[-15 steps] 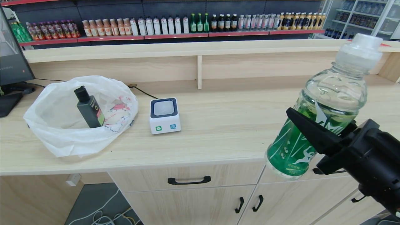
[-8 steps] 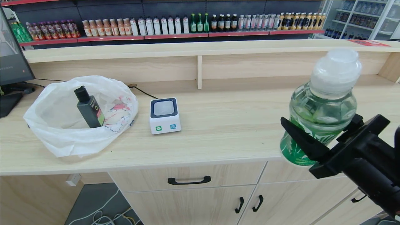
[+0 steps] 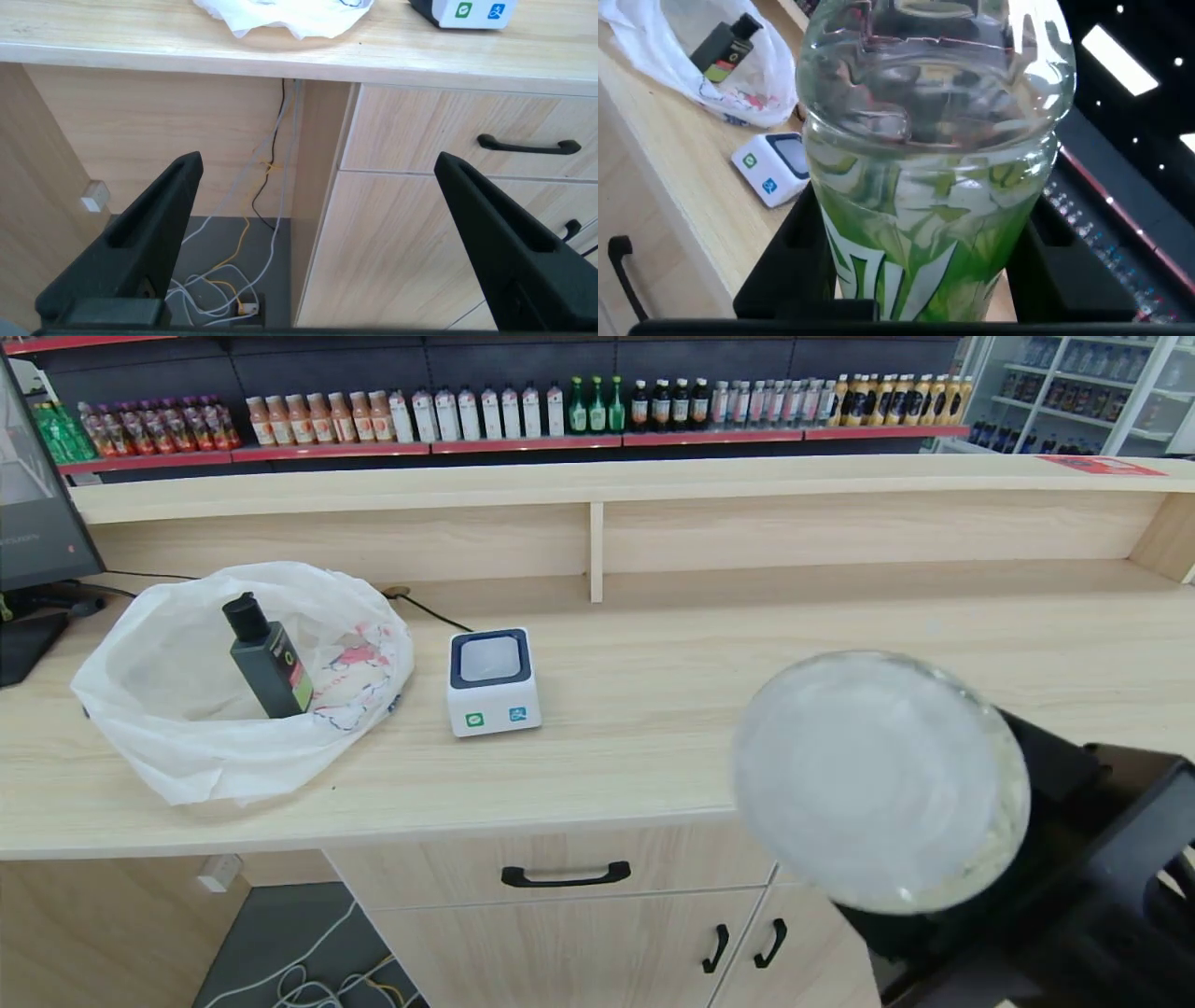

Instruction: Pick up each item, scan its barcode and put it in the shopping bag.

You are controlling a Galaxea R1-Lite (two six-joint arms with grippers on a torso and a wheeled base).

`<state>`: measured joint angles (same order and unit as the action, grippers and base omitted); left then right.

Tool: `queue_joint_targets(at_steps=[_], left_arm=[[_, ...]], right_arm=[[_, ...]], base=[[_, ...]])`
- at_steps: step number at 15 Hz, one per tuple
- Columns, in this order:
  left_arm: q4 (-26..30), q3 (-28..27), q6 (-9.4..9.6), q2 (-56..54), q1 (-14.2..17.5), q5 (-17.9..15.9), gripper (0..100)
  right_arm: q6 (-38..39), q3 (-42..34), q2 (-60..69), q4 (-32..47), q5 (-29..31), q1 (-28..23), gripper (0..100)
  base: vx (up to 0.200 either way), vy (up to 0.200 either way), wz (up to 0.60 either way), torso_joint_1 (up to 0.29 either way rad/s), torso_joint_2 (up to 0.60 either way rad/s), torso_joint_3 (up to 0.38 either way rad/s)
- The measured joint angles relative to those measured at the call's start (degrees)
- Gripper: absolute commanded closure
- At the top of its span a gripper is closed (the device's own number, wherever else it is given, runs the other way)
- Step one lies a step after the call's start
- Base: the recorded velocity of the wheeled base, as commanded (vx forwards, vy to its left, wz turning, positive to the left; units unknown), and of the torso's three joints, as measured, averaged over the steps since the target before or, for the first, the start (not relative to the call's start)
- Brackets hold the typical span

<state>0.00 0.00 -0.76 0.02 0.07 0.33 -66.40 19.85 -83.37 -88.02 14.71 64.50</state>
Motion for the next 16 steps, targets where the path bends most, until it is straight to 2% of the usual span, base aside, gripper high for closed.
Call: queue_joint_targets(at_steps=[2, 4, 10, 16], left_arm=[[0.00, 0.00, 0.00, 0.00, 0.00, -0.01, 0], [0.00, 0.00, -0.02, 0.00, 0.00, -0.01, 0], [0.00, 0.00, -0.02, 0.00, 0.00, -0.01, 0], [0.00, 0.00, 0.00, 0.00, 0.00, -0.01, 0]], right_arm=[[-7.47, 1.79, -1.33, -0.01, 1.82, 5.27, 100], [-10.01, 2.12, -2.38, 0.05, 2.06, 8.44, 100], [-13.76, 2.08, -6.23, -1.33, 2.00, 10.80, 100], [-20.83, 1.57, -8.17, -1.93, 1.79, 12.07, 100]], base=[[0.000, 0.000, 0.00, 0.000, 0.00, 0.000], [0.000, 0.000, 0.00, 0.000, 0.00, 0.000], [0.000, 0.000, 0.00, 0.000, 0.00, 0.000], [0.000, 0.000, 0.00, 0.000, 0.00, 0.000]])
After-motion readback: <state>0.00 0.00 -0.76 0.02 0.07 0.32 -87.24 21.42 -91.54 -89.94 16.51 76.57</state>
